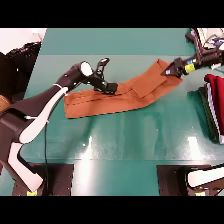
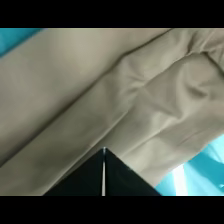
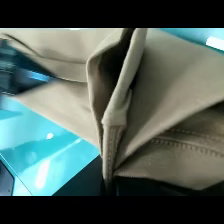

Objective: Fold the shirts.

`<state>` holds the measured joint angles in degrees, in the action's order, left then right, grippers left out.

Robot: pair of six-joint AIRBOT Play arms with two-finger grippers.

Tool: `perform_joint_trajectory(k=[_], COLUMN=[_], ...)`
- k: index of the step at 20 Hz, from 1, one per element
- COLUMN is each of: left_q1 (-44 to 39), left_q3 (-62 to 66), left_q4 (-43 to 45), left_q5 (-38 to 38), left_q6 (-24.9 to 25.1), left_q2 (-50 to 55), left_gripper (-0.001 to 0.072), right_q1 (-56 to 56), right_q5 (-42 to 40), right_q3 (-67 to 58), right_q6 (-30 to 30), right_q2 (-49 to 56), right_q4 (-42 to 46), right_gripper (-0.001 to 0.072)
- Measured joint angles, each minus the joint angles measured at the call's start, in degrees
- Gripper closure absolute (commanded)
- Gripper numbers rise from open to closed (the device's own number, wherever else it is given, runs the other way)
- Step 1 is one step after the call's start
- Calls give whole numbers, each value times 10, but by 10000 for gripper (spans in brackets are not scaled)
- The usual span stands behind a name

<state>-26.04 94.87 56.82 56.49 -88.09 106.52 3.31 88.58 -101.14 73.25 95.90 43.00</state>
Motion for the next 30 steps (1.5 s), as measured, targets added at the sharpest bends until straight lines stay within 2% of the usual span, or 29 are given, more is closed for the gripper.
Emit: perform_joint_trajectory(k=[6,12,15,20,24,27,28,29,30], left_q1=[-21,-29,-17,35,102,162,181,199,217], left_q3=[40,48,68,103,110,113,113,113,113], left_q4=[-35,-43,-34,25,79,104,110,113,116], left_q5=[-16,-17,15,96,129,142,145,148,148], left_q6=[-4,-4,-3,-2,0,0,0,0,1], left_q2=[48,66,67,37,-27,-84,-103,-121,-140], left_gripper=[682,683,683,683,683,682,682,682,682], right_q1=[101,176,195,207,225,276,299,327,354], right_q5=[-13,-50,-67,-84,-104,-134,-150,-174,-199], right_q3=[-97,-135,-139,-141,-141,-141,-141,-141,-143], right_q6=[41,44,32,25,21,-10,-26,-47,-69], right_q2=[-13,-14,-14,-13,-1,31,48,69,89], right_q4=[0,2,1,1,1,-26,-47,-71,-95], right_gripper=[693,693,693,693,692,690,657,497,389])
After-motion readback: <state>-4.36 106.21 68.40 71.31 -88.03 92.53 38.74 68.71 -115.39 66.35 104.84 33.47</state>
